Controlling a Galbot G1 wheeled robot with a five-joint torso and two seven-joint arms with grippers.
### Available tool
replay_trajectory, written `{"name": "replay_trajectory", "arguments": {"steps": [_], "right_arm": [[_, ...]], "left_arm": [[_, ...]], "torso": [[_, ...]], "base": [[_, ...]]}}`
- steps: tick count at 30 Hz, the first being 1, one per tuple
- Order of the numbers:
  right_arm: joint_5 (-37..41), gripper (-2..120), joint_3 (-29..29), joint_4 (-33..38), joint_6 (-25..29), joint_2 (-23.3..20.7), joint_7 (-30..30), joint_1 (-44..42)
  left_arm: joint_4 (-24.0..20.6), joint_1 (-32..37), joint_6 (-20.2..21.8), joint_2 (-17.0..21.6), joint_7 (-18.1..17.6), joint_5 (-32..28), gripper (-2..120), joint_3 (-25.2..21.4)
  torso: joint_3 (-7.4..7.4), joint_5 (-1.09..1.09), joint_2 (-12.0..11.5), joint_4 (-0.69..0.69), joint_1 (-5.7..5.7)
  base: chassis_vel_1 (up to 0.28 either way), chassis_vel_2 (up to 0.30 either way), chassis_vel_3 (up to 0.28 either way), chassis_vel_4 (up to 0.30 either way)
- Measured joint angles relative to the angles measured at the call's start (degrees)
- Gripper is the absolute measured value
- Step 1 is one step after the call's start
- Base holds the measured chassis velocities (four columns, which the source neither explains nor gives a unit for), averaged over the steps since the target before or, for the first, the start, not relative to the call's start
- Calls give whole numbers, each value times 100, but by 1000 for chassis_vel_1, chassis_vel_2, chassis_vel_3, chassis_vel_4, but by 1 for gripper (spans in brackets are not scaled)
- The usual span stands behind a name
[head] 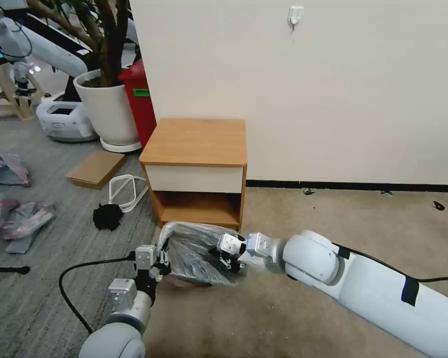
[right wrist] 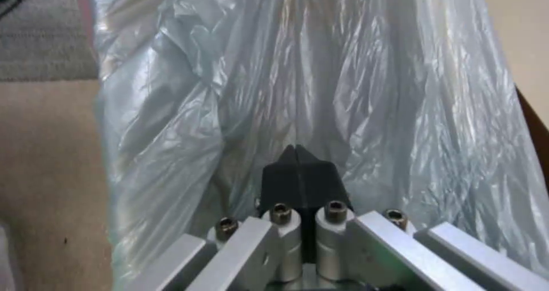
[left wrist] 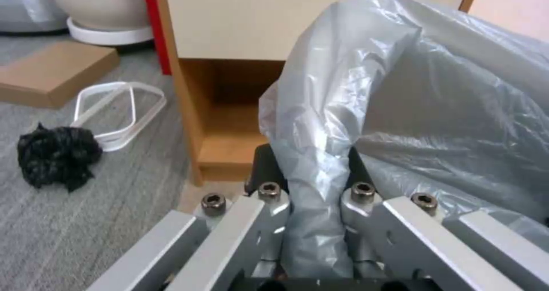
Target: Pick up the garbage bag from the table and place it over the trash can.
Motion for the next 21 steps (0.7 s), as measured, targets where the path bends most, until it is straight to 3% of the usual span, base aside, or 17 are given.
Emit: {"name": "replay_trajectory", "arguments": {"steps": [21], "right_arm": [[-287, 0, -498, -381, -166, 292, 35, 357]], "left_arm": [[158, -107, -25, -199, 1, 233, 6, 136]], "torso": [[0, 0, 0, 0, 0]], "base": [[0, 0, 0, 0]]}}
